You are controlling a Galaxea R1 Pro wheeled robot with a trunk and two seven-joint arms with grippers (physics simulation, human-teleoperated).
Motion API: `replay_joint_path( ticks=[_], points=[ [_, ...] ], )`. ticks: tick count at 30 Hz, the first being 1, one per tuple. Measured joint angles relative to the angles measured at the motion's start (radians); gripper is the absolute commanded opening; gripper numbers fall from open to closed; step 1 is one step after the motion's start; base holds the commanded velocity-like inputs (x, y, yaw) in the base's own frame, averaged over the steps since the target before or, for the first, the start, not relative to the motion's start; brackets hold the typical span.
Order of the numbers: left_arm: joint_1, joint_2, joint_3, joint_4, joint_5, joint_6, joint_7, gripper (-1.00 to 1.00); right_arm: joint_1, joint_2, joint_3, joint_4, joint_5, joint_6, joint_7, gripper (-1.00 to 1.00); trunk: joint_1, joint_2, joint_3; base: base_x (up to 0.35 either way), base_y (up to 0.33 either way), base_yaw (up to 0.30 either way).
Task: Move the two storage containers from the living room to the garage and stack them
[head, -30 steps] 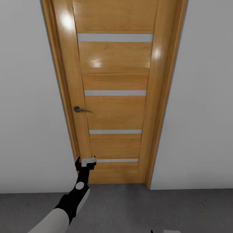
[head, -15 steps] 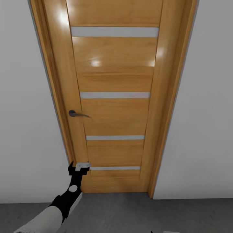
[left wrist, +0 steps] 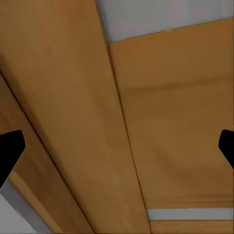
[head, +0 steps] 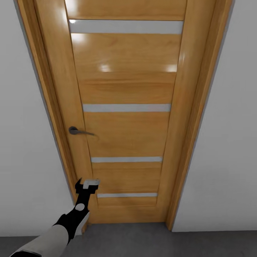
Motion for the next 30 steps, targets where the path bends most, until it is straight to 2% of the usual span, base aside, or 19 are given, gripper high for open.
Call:
replay_joint_path(
  ticks=[2,6,20,22,25,27,30],
  points=[
    [-0.001,-0.001,0.000,0.000,-0.001,0.001,0.000,1.00,0.000,0.001,0.001,0.042,0.000,-0.002,0.003,1.00,0.000,0.000,0.000,0.327,0.000,0.000],
    [-0.002,-0.001,-0.003,0.000,-0.001,0.000,-0.001,1.00,-0.001,0.001,0.002,0.067,0.000,-0.003,0.004,1.00,0.000,0.000,0.000,0.245,0.000,0.000],
    [-0.001,-0.002,-0.006,0.000,-0.002,-0.027,-0.002,1.00,0.004,0.007,-0.001,0.090,-0.003,0.001,-0.007,1.00,0.001,0.000,0.000,0.025,0.000,0.000],
    [0.000,-0.002,-0.006,0.000,-0.003,-0.027,-0.002,1.00,0.021,0.009,-0.003,0.107,-0.005,0.002,-0.010,1.00,0.001,0.000,0.000,0.000,0.000,0.000],
    [0.000,-0.002,-0.006,0.000,-0.003,-0.027,-0.002,1.00,0.084,0.011,-0.004,0.131,-0.007,-0.002,-0.012,1.00,0.001,0.000,0.000,0.000,0.000,0.000],
    [0.000,-0.002,-0.006,0.001,-0.004,-0.028,-0.002,1.00,0.156,0.010,-0.008,0.138,-0.010,-0.006,-0.013,1.00,0.001,0.000,0.000,0.000,0.000,0.000],
    [0.000,-0.002,-0.006,0.001,-0.004,-0.028,-0.002,1.00,0.224,0.010,-0.011,0.140,-0.014,-0.009,-0.014,1.00,0.001,0.000,0.000,0.000,0.000,0.000]
  ],
)
